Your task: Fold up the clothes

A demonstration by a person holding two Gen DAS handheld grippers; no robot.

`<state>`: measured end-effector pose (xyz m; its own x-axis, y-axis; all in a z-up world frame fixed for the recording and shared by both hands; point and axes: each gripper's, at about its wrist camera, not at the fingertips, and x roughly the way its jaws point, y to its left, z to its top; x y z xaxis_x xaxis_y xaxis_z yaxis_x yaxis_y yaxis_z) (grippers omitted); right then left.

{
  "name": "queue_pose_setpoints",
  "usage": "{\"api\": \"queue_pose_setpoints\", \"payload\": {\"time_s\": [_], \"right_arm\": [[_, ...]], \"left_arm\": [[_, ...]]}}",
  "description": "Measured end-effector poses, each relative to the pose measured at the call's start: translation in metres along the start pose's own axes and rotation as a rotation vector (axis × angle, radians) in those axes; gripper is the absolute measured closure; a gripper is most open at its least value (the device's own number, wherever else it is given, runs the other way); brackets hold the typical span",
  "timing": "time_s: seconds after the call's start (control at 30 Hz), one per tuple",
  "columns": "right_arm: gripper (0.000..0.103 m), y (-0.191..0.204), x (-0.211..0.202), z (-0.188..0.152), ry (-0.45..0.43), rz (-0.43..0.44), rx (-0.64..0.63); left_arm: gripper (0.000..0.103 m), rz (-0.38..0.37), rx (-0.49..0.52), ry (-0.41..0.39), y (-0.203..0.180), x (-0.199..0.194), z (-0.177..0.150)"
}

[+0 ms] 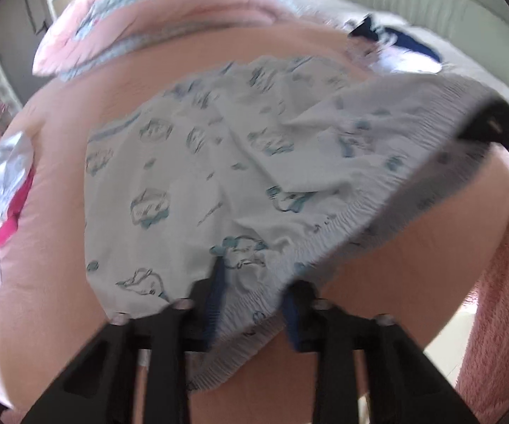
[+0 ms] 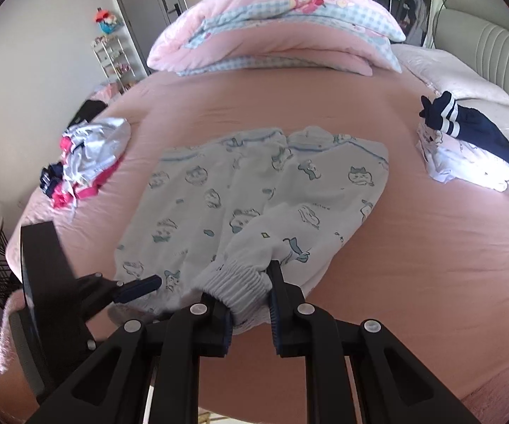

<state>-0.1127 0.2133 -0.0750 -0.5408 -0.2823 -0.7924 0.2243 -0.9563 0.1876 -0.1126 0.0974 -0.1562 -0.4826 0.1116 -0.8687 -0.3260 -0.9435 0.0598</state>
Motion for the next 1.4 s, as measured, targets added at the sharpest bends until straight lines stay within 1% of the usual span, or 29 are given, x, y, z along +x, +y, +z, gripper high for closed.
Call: {"api": "queue_pose_setpoints", "payload": {"time_s": [0.03, 0.1, 0.13, 0.23, 0.3, 0.33, 0.43, 0.53, 0.57, 0.67, 0.7, 0.73, 0.8, 0.83, 0.87, 0.97, 1.03, 1.07, 1.13, 1.2, 1.27, 1.3, 1.33, 1.4], "right_arm": [[0.088, 0.001, 0.005, -0.003, 0.017, -0.013, -0.003], [0.088, 0.001, 0.015, -0.009, 0.051, -0.040, -0.004], [0.088, 0.001, 0.021, -0.013, 0.073, -0.046, 0.000], [0.088, 0.001, 0.036, -0.022, 0.135, -0.070, -0.004], [0.088, 0.004, 0.043, -0.029, 0.164, -0.084, -0.032], [0.088, 0.007, 0.045, -0.032, 0.172, -0.087, -0.049], [0.087, 0.010, 0.046, -0.032, 0.170, -0.078, -0.052], [0.085, 0.023, 0.050, -0.023, 0.146, -0.105, -0.083], [0.084, 0.029, 0.052, -0.021, 0.135, -0.128, -0.106], [0.082, 0.051, 0.062, -0.019, 0.119, -0.238, -0.201], [0.082, 0.057, 0.065, -0.021, 0.117, -0.269, -0.224], [0.082, 0.058, 0.067, -0.022, 0.113, -0.284, -0.219], [0.083, 0.051, 0.066, -0.022, 0.099, -0.283, -0.168], [0.083, 0.044, 0.060, -0.020, 0.078, -0.286, -0.127], [0.083, 0.037, 0.054, -0.019, 0.058, -0.289, -0.087], [0.083, 0.023, 0.029, -0.012, 0.000, -0.293, -0.032], [0.083, 0.017, 0.013, -0.007, -0.032, -0.280, 0.002], [0.083, 0.014, 0.006, -0.006, -0.046, -0.269, 0.020], [0.083, 0.008, -0.004, -0.007, -0.053, -0.251, 0.060], [0.083, -0.003, -0.009, -0.013, -0.051, -0.229, 0.114], [0.083, -0.010, -0.001, -0.019, -0.011, -0.257, 0.111], [0.083, -0.013, 0.003, -0.023, 0.010, -0.271, 0.109], [0.083, -0.016, 0.007, -0.026, 0.030, -0.283, 0.106], [0.083, -0.016, 0.020, -0.034, 0.079, -0.275, 0.094]], "left_arm": [[0.087, 0.006, -0.010, 0.000, 0.000, 0.000, 0.002], [0.093, 0.023, -0.029, -0.005, 0.000, -0.001, 0.005], [0.097, 0.048, -0.035, -0.023, 0.000, -0.005, 0.006], [0.099, 0.122, -0.109, -0.102, 0.008, -0.020, 0.010], [0.099, 0.113, -0.199, -0.153, 0.022, -0.038, 0.012], [0.099, 0.105, -0.222, -0.162, 0.028, -0.044, 0.013], [0.099, 0.093, -0.279, -0.195, 0.043, -0.062, 0.015], [0.099, 0.147, -0.287, -0.239, 0.047, -0.079, 0.015], [0.099, 0.170, -0.292, -0.257, 0.050, -0.085, 0.015], [0.099, 0.234, -0.331, -0.312, 0.064, -0.102, 0.011], [0.099, 0.220, -0.339, -0.297, 0.072, -0.099, 0.009], [0.099, 0.206, -0.346, -0.282, 0.080, -0.097, 0.007], [0.099, 0.178, -0.362, -0.252, 0.096, -0.093, 0.002], [0.097, 0.154, -0.370, -0.227, 0.103, -0.088, -0.001], [0.097, 0.111, -0.381, -0.183, 0.108, -0.077, -0.008], [0.095, 0.023, -0.424, -0.113, 0.111, -0.055, -0.029], [0.088, -0.022, -0.428, -0.074, 0.101, -0.042, -0.036], [0.086, -0.034, -0.420, -0.055, 0.094, -0.036, -0.039], [0.085, -0.016, -0.376, -0.021, 0.078, -0.023, -0.042], [0.085, 0.017, -0.335, 0.006, 0.068, -0.013, -0.044], [0.085, 0.050, -0.342, 0.002, 0.069, -0.012, -0.049], [0.090, 0.063, -0.353, -0.012, 0.070, -0.014, -0.052], [0.098, 0.067, -0.384, -0.063, 0.074, -0.023, -0.052], [0.098, 0.068, -0.451, -0.187, 0.086, -0.049, -0.051]]}}
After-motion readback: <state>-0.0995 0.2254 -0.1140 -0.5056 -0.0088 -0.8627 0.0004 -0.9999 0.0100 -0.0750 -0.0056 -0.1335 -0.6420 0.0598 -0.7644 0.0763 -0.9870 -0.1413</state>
